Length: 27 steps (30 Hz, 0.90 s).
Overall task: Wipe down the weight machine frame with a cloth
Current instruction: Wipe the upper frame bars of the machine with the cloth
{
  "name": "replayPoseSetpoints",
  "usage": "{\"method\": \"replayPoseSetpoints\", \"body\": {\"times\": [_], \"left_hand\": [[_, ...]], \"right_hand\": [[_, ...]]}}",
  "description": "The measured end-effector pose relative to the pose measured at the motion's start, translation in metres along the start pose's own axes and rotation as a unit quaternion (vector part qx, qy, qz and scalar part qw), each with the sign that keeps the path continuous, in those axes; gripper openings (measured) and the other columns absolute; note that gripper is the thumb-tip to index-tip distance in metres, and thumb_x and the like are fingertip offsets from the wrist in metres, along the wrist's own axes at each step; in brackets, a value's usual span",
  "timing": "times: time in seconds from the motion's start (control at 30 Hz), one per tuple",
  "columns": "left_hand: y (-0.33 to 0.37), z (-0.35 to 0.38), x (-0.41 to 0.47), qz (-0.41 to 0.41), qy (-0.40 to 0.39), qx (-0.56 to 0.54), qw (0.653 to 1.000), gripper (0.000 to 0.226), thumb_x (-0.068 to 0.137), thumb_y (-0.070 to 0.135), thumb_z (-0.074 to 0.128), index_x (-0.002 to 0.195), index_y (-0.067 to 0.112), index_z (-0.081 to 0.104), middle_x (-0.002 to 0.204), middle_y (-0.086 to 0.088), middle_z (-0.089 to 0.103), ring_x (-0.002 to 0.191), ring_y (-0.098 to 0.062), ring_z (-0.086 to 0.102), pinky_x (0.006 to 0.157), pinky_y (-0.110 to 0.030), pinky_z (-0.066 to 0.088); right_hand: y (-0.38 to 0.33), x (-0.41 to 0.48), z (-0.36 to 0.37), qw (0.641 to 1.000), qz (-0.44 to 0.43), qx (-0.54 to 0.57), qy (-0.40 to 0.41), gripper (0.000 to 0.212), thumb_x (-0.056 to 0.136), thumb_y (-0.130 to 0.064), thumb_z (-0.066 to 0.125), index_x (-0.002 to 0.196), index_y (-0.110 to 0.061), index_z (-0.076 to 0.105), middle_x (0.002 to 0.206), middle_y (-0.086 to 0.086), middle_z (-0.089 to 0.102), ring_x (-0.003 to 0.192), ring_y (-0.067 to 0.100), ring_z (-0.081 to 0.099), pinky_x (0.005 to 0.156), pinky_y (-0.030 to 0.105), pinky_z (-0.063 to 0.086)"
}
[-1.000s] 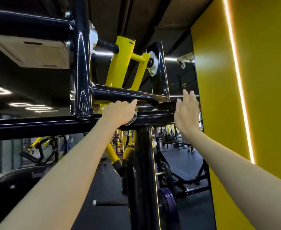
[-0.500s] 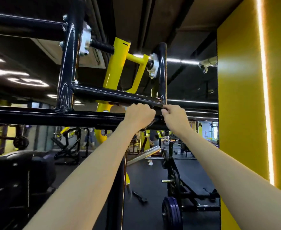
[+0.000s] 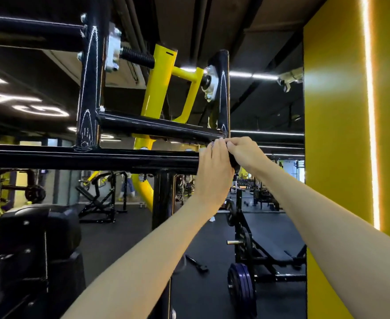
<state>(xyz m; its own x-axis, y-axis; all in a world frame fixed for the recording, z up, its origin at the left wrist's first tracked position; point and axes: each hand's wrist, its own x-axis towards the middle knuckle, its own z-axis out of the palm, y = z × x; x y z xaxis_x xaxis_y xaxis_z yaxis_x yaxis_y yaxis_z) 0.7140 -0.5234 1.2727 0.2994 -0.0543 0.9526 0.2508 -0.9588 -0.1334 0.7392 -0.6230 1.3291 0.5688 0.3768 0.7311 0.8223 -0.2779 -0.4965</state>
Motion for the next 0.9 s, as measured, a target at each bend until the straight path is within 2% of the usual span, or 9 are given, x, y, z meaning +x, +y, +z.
{"method": "replayPoseSetpoints", "body": {"times": [0.1,0.23,0.33,0.4,0.53,0.67,0.77,0.83,0.9], "left_hand": [[-0.027,0.0,-0.007,0.132,0.008,0.065,0.989,0.053,0.093,0.023,0.045,0.139,-0.003,0.041,0.133,-0.015,0.053,0.118,-0.027,0.054,0.1,-0.036,0.044],[-0.063,-0.032,0.017,0.086,-0.076,0.08,0.99,0.034,0.099,0.032,0.038,0.11,0.004,0.054,0.098,-0.011,0.06,0.088,-0.028,0.06,0.069,-0.033,0.039],[-0.04,-0.039,0.031,0.111,-0.13,0.139,0.975,0.02,0.099,0.024,0.041,0.102,0.012,0.057,0.086,-0.006,0.051,0.088,-0.028,0.058,0.071,-0.037,0.04],[-0.021,-0.033,0.028,0.112,-0.157,0.103,0.976,0.017,0.098,0.022,0.041,0.101,0.013,0.056,0.082,-0.002,0.047,0.088,-0.025,0.058,0.07,-0.037,0.038],[-0.033,-0.016,0.005,0.143,-0.067,0.065,0.985,0.036,0.095,0.027,0.049,0.125,0.007,0.051,0.113,-0.006,0.059,0.105,-0.022,0.055,0.089,-0.035,0.043],[-0.07,-0.023,0.003,0.243,-0.088,0.057,0.964,0.065,0.094,0.01,0.051,0.151,0.012,0.02,0.156,-0.007,0.024,0.14,-0.024,0.03,0.115,-0.039,0.023],[-0.102,-0.04,0.008,0.192,-0.172,-0.039,0.965,0.063,0.095,0.003,0.049,0.149,0.026,0.025,0.158,0.003,0.022,0.138,-0.028,0.035,0.114,-0.047,0.029],[-0.131,-0.051,-0.003,0.156,-0.158,-0.075,0.972,0.06,0.096,0.001,0.048,0.148,0.024,0.029,0.156,0.002,0.026,0.14,-0.027,0.032,0.116,-0.048,0.026],[-0.156,-0.061,-0.018,0.117,-0.132,-0.085,0.981,0.057,0.095,-0.003,0.048,0.146,0.018,0.033,0.155,-0.002,0.029,0.141,-0.024,0.03,0.119,-0.042,0.017]], "right_hand": [[-0.003,-0.002,0.002,1.0,-0.008,-0.026,-0.001,0.037,0.103,-0.021,0.037,0.117,-0.001,0.064,0.11,0.016,0.066,0.1,0.025,0.061,0.076,0.027,0.044],[-0.003,-0.003,0.011,0.999,-0.023,-0.042,0.021,0.036,0.101,-0.026,0.04,0.123,-0.005,0.059,0.1,0.014,0.065,0.079,0.019,0.054,0.064,0.028,0.04],[-0.004,-0.004,0.014,0.998,-0.015,-0.038,0.046,0.038,0.102,-0.029,0.036,0.075,-0.011,0.056,0.072,0.004,0.054,0.063,0.015,0.046,0.058,0.03,0.034],[-0.006,-0.004,0.015,0.997,-0.007,-0.046,0.054,0.041,0.103,-0.025,0.033,0.07,-0.01,0.052,0.073,0.004,0.052,0.069,0.018,0.047,0.06,0.031,0.033],[-0.01,-0.007,0.019,0.995,0.001,-0.081,0.058,0.034,0.104,-0.016,0.033,0.11,0.0,0.063,0.107,0.014,0.061,0.094,0.024,0.054,0.083,0.03,0.041],[-0.012,-0.009,0.03,0.99,0.009,-0.107,0.093,0.029,0.103,-0.017,0.034,0.117,-0.001,0.053,0.106,0.015,0.056,0.089,0.025,0.053,0.072,0.032,0.037],[-0.019,-0.004,0.035,0.987,0.05,-0.127,0.087,0.042,0.102,-0.013,0.037,0.14,0.001,0.031,0.115,0.022,0.054,0.101,0.036,0.055,0.073,0.038,0.04],[-0.022,-0.004,0.04,0.982,0.047,-0.16,0.083,0.062,0.099,-0.013,0.041,0.151,-0.001,0.009,0.133,0.029,0.045,0.12,0.044,0.046,0.095,0.048,0.041],[-0.022,-0.006,0.048,0.968,0.015,-0.22,0.117,0.062,0.097,-0.012,0.043,0.151,-0.001,0.014,0.147,0.033,0.025,0.137,0.046,0.026,0.111,0.05,0.025]]}}
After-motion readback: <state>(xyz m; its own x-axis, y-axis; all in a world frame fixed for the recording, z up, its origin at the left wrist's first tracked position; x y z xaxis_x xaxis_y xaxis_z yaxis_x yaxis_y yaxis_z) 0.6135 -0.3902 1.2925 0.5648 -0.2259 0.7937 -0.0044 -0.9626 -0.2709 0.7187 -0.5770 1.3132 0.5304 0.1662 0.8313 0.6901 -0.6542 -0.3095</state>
